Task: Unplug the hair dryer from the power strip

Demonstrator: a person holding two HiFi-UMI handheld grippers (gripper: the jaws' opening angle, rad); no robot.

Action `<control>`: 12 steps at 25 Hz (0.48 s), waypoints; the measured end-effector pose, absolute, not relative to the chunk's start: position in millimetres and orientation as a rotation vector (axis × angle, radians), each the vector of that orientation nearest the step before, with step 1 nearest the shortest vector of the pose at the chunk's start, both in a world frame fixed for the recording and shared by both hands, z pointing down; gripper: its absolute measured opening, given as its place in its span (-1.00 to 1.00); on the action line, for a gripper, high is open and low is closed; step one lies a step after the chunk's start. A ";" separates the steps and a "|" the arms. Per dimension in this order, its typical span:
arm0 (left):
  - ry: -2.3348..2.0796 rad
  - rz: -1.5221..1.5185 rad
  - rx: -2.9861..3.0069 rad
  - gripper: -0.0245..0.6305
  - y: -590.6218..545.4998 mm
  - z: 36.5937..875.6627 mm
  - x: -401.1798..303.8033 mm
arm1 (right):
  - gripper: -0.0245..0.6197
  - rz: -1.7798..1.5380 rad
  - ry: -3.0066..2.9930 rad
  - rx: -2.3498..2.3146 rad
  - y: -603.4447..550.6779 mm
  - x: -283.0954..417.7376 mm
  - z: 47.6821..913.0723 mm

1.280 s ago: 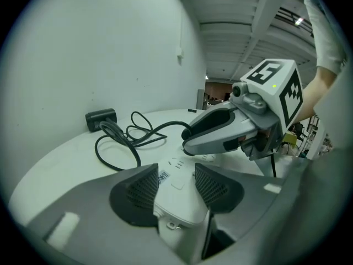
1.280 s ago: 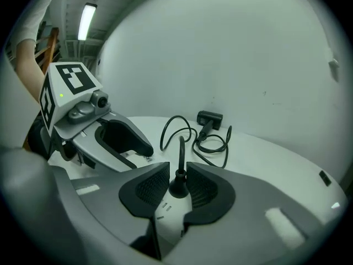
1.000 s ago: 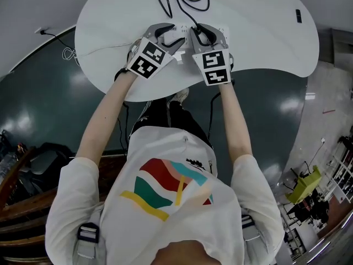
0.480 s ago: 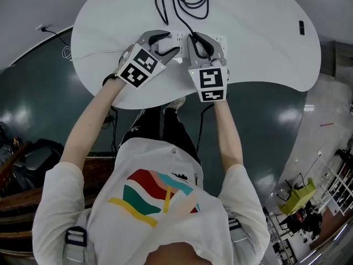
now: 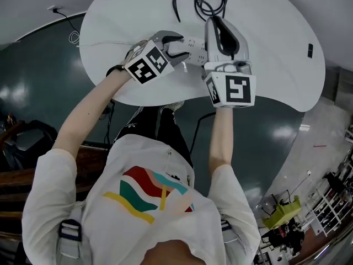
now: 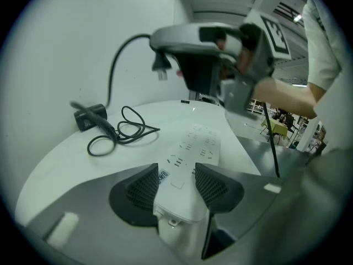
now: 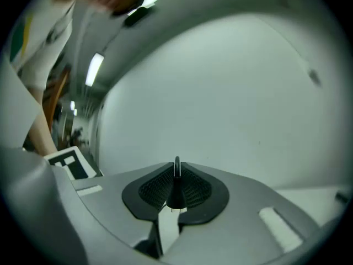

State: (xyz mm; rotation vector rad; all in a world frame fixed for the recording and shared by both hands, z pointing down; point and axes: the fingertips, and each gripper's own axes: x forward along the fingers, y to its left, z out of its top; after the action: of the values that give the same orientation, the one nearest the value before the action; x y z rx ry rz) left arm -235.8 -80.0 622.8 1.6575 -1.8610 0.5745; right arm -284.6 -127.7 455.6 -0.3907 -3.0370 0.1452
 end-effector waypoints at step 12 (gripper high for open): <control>-1.870 0.570 1.645 -0.29 -67.8 618.4 -247.8 | -0.75 -0.063 -2.998 -0.486 -102.4 -288.3 408.7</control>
State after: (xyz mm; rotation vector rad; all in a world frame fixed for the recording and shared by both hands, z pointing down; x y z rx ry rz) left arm -247.8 -67.8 618.4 1.6453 -1.8695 0.5705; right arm -288.3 -102.4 408.7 -0.4863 -2.9977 -0.0635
